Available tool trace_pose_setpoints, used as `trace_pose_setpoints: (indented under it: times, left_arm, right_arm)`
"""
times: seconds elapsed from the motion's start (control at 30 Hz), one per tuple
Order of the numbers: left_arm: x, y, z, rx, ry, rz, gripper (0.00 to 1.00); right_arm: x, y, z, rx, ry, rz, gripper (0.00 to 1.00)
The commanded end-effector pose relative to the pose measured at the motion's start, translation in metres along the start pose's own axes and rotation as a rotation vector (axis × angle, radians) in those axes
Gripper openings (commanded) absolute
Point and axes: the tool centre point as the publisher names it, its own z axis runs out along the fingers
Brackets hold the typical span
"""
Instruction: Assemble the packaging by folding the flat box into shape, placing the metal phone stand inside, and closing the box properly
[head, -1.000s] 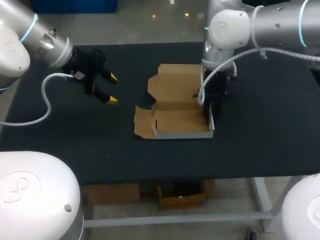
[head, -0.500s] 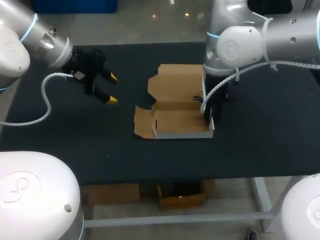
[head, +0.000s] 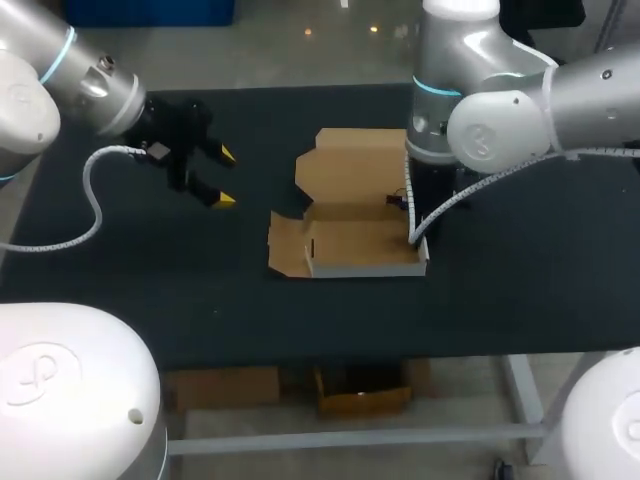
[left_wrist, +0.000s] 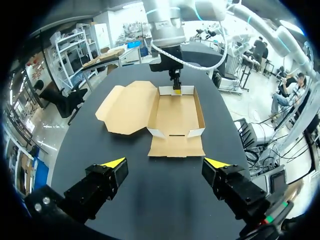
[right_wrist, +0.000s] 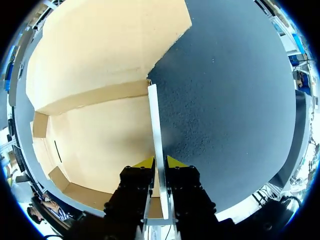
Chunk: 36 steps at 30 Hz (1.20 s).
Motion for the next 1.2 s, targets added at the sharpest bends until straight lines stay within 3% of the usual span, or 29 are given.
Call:
trace_pose_setpoints:
  times: [0.03,0.5,0.73,1.2]
  left_arm:
    - [-0.0003,-0.0003,-0.0007,-0.004,0.002,0.0,1.0]
    - [-0.0003,-0.0003,-0.0007,-0.004,0.002,0.0,1.0]
    - [-0.0003,-0.0003,-0.0007,-0.004,0.002,0.0,1.0]
    - [-0.0003,-0.0003,-0.0007,-0.004,0.002,0.0,1.0]
  right_arm:
    - [-0.0016,-0.0021,0.0018,-0.075,0.004,-0.001,0.12]
    - [-0.0026,0.0038,0.0063,-0.09,0.016,-0.004,0.12]
    - [-0.0011,0.0046,0.0061,-0.091,0.014,-0.007,0.04]
    - [0.0026,0.0059,0.0052,-0.087,-0.017,-0.02,0.0]
